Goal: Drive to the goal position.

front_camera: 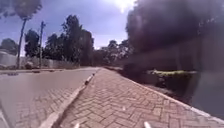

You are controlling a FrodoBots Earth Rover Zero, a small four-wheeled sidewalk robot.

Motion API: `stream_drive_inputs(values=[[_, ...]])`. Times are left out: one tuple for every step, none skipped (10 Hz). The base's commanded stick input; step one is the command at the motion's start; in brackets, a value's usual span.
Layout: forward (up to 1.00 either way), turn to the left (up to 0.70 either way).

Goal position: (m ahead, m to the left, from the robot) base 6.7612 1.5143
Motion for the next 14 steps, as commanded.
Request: stream_drive_inputs(values=[[0.70, 0.00], [0.70, 0.00], [0.70, 0.00], [0.70, 0.00], [0.70, 0.00], [0.70, 0.00], [0.70, 0.00], [0.70, 0.00], [0.70, 0.00], [0.70, 0.00], [0.70, 0.00], [0.70, 0.00], [0.70, 0.00], [0.70, 0.00]])
